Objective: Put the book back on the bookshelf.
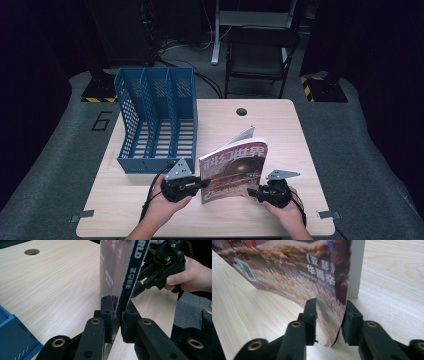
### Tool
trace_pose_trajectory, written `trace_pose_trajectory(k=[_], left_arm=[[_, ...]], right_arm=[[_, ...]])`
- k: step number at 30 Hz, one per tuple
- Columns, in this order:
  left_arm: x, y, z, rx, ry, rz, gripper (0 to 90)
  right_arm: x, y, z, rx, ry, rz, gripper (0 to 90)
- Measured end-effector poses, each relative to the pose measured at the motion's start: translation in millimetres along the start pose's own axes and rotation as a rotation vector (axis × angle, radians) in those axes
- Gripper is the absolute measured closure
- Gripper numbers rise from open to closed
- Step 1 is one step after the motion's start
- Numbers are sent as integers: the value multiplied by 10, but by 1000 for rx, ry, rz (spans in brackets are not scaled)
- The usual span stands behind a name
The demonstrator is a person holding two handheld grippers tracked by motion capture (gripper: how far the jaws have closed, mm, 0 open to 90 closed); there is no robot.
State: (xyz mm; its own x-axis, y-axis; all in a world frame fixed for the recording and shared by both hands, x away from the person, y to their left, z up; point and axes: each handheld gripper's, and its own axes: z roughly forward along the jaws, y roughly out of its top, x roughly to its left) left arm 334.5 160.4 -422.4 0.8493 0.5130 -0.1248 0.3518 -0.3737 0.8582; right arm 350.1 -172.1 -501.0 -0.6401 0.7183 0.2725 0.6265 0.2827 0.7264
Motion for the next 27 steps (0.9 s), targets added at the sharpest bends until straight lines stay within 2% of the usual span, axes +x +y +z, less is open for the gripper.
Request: trace_pose_trajectory(k=[3, 7, 10, 14, 16, 18, 19, 20, 27], left_arm=[[-9, -1, 2, -4, 4, 11, 822], [-34, 2, 6, 0, -13, 14, 827], [-44, 2, 5, 1, -9, 17, 830], [-102, 17, -9, 21, 44, 51, 835], [-111, 15, -11, 24, 46, 53, 835], [-110, 14, -15, 25, 47, 52, 835], [-113, 15, -17, 26, 46, 44, 835], [-111, 17, -23, 28, 52, 47, 835], [-88, 26, -67, 33, 68, 47, 835]], right_arm=[[-10, 0, -4, -11, 3, 7, 760], [10, 12, -2, -30, -15, 21, 816], [37, 23, 15, -44, -37, 8, 830], [101, 46, 51, -54, -74, -7, 845], [121, 65, 74, -67, -97, -20, 849], [129, 88, 102, -85, -111, -4, 849], [120, 104, 117, -91, -116, -12, 850], [129, 118, 135, -102, -121, 4, 849], [164, 152, 219, -116, -127, -13, 842]])
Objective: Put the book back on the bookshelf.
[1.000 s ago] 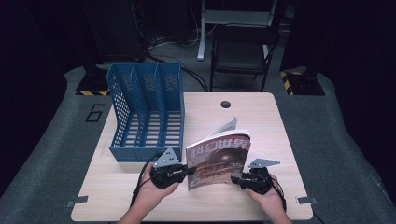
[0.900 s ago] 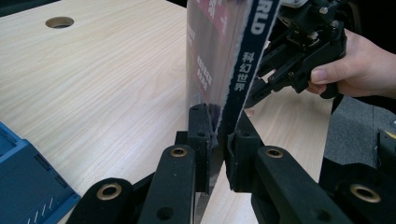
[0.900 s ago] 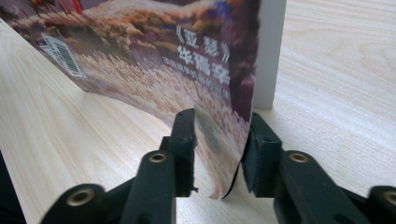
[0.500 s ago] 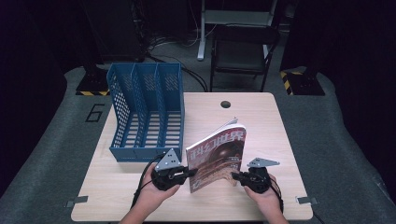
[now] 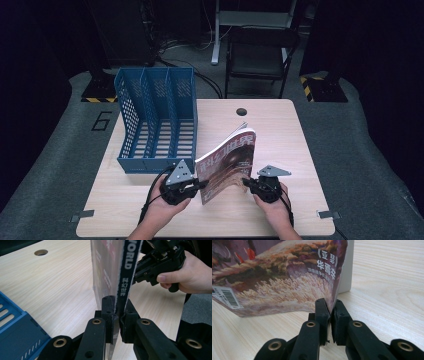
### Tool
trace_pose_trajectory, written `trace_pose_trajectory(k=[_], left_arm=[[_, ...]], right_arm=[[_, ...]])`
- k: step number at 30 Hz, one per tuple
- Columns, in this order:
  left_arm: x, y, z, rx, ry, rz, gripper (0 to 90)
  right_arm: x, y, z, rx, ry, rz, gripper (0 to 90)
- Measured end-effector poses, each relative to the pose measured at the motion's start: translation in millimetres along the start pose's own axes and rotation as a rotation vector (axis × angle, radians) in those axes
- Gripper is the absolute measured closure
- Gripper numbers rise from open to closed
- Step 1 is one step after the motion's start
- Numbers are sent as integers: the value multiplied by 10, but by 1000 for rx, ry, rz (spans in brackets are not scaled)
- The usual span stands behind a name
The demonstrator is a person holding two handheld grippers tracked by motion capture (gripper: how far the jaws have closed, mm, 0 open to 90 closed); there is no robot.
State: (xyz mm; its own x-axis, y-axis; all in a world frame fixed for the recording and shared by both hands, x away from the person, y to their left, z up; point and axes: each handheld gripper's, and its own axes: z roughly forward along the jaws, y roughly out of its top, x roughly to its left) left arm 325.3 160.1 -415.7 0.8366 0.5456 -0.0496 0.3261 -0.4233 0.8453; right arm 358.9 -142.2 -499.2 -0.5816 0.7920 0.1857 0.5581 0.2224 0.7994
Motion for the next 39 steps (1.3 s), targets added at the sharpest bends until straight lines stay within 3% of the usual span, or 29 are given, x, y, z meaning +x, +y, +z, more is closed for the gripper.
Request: trace_pose_trajectory(k=[4, 10, 12, 19, 20, 22, 23, 25, 33, 39], left_arm=[[-10, 0, -2, 10, 7, 2, 835], [-1, -5, -1, 11, 20, 12, 830], [6, -8, -4, 12, 14, -3, 827], [56, -6, -6, 0, -10, -17, 800], [49, -4, -5, -6, -15, -37, 792], [52, 8, -4, -7, -4, -29, 777], [43, 15, 2, 5, -4, -41, 775], [45, 31, 16, 31, 6, -26, 768], [67, 123, -6, 40, -8, -48, 702], [65, 266, -61, -12, -2, -69, 684]], right_arm=[[17, -3, 37, 0, -9, -22, 833], [-10, -10, 51, 2, -7, -1, 787], [-22, -16, 49, 0, -4, 16, 759], [-37, -6, 55, -3, -9, 12, 668], [-43, -5, 52, -6, -6, 10, 659], [-45, -3, 41, -6, 3, 27, 641], [-53, -3, 41, -11, 5, 26, 627], [-59, 4, 44, -15, 13, 21, 609], [-69, 15, 33, -9, 27, 26, 580], [-70, 15, 33, -7, 36, 25, 569]])
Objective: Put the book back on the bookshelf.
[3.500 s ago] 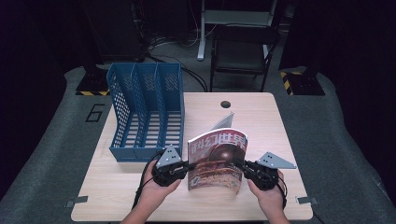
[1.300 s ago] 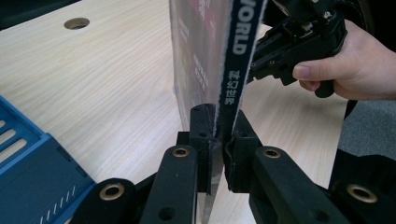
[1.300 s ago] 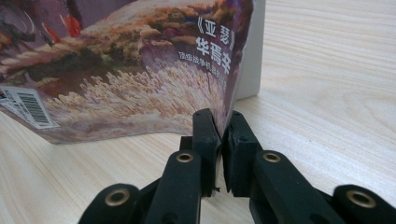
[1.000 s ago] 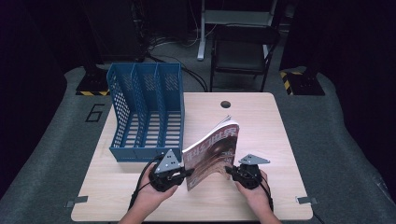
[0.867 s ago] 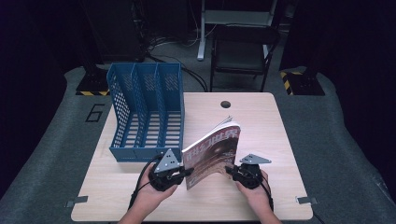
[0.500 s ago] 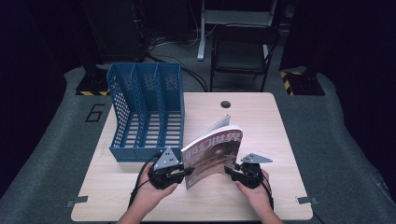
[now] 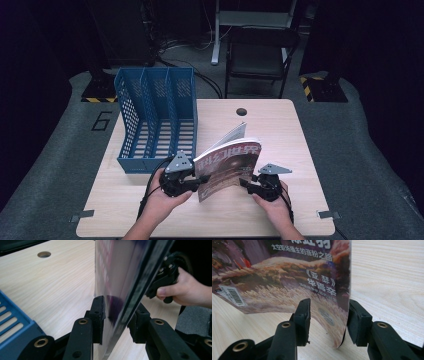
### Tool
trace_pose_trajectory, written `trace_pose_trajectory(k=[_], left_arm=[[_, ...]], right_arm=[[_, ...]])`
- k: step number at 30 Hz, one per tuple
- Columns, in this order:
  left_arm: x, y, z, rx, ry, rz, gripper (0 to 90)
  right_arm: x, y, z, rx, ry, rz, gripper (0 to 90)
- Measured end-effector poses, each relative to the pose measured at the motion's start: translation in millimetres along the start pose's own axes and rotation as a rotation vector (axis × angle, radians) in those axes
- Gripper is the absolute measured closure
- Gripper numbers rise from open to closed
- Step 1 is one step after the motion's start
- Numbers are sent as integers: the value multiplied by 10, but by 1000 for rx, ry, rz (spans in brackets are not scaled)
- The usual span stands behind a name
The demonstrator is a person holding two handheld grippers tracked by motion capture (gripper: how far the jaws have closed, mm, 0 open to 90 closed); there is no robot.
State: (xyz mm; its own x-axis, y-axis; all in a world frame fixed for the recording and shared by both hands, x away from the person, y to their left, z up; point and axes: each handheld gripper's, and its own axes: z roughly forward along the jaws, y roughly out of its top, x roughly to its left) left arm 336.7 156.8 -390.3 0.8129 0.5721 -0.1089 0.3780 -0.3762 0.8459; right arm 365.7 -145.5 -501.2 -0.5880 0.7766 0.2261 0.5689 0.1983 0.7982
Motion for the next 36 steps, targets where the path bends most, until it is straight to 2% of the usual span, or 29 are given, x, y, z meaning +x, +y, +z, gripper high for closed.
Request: trace_pose_trajectory(k=[4, 10, 15, 22, 36], left_arm=[[-7, 82, -4, 15, -3, 15, 676], [-29, 211, -38, 12, -5, 6, 651], [-48, 382, -88, 45, -2, 27, 648], [-55, 584, -136, 37, -19, 19, 612], [-69, 823, -85, 86, -15, 34, 651]], right_arm=[[-4, 0, 1, 3, 4, -2, 567], [-5, -4, 3, 1, 6, -9, 562], [-9, -5, 3, 2, 12, -10, 561], [-8, -8, 4, 3, 18, -7, 561], [-9, -8, 8, 3, 11, -8, 560]])
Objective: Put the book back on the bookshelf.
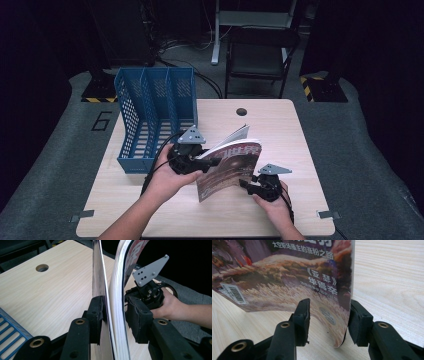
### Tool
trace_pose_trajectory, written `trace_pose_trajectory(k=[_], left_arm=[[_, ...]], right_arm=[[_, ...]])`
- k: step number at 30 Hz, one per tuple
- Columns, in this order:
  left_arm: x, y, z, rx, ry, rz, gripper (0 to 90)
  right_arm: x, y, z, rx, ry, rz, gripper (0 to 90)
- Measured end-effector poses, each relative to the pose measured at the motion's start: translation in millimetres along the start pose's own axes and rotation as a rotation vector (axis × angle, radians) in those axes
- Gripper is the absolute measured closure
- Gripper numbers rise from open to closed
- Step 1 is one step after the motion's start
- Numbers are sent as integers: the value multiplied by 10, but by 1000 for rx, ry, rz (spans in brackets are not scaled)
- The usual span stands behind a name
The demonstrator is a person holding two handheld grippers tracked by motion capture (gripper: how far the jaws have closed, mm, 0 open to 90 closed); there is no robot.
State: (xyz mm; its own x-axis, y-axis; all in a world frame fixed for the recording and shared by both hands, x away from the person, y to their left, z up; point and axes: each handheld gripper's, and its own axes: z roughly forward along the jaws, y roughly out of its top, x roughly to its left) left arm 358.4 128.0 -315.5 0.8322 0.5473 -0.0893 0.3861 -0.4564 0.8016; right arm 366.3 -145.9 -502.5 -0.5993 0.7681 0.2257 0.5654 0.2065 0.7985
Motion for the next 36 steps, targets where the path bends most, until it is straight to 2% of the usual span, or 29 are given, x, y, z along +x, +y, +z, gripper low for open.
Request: trace_pose_trajectory(k=[9, 12, 16, 33, 36], left_arm=[[16, 96, 42, 2, -1, -20, 673], [23, 124, 48, 13, -1, -8, 692], [24, 137, 60, 17, -9, -28, 707], [39, 166, 102, 56, -3, -29, 762], [42, 184, 103, 76, 1, -11, 771]], right_arm=[[-1, -1, 1, 1, 2, -4, 558], [-1, -2, 1, 2, 2, -3, 558], [1, -2, 2, 2, 0, -2, 555], [0, -5, 8, 4, 1, -5, 555], [1, -5, 8, 4, 1, -4, 555]])
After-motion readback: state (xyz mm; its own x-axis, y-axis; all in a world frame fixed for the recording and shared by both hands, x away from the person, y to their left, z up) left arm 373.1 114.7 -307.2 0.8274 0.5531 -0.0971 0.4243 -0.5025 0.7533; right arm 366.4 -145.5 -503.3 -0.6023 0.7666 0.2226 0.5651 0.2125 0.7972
